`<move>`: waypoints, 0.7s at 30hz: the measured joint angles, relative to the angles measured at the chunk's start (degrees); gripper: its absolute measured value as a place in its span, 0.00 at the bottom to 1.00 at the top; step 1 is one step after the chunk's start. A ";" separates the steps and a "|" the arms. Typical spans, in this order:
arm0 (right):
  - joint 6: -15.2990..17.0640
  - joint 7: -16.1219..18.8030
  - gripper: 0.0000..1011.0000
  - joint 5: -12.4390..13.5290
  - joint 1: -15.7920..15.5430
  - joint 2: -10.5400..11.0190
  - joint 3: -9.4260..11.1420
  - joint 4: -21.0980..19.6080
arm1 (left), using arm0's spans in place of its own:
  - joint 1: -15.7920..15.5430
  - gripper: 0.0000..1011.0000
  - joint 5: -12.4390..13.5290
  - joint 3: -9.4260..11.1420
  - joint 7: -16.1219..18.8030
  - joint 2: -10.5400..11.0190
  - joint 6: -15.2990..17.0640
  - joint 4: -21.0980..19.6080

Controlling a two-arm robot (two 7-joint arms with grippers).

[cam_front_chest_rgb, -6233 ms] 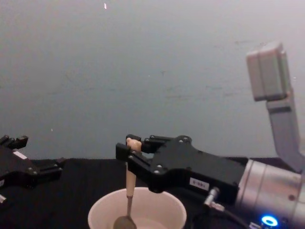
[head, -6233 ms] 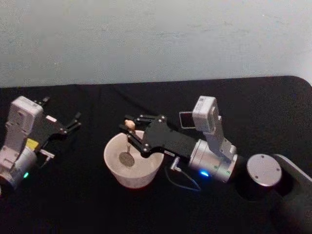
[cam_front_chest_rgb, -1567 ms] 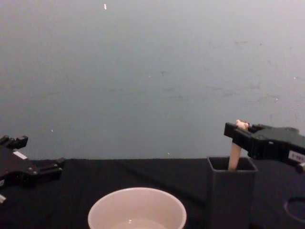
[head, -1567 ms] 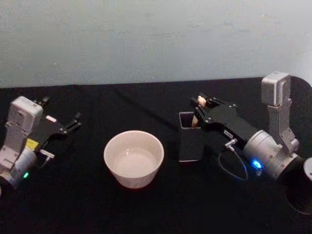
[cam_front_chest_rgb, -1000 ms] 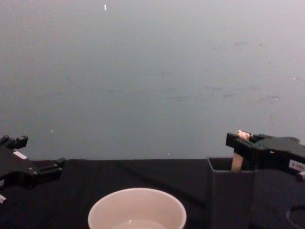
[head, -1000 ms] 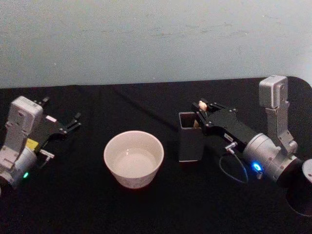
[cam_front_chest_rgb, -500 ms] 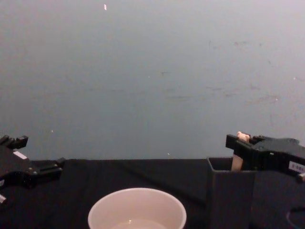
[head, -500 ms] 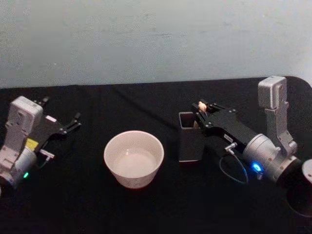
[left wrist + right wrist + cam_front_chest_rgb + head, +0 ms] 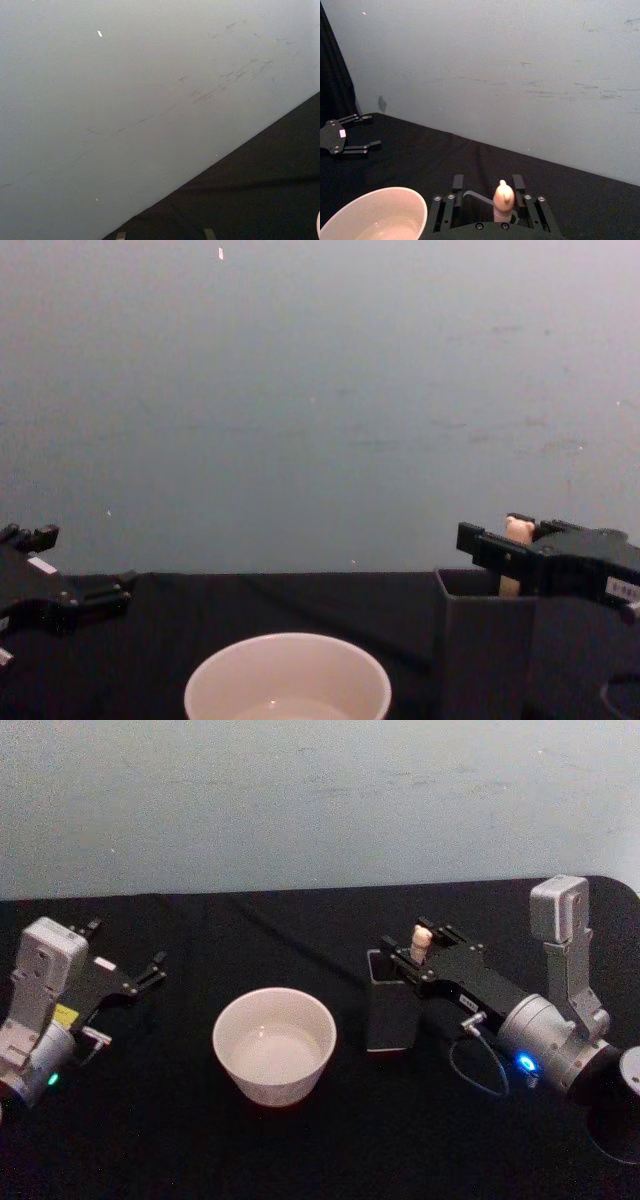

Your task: Pick up the stirring spoon with one hand, stir inside the cup, then place it back in its original position.

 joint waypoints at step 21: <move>-2.37 0.23 0.99 0.88 0.45 -0.74 1.08 -0.58 | 0.00 0.99 0.00 0.00 0.00 0.00 0.00 0.00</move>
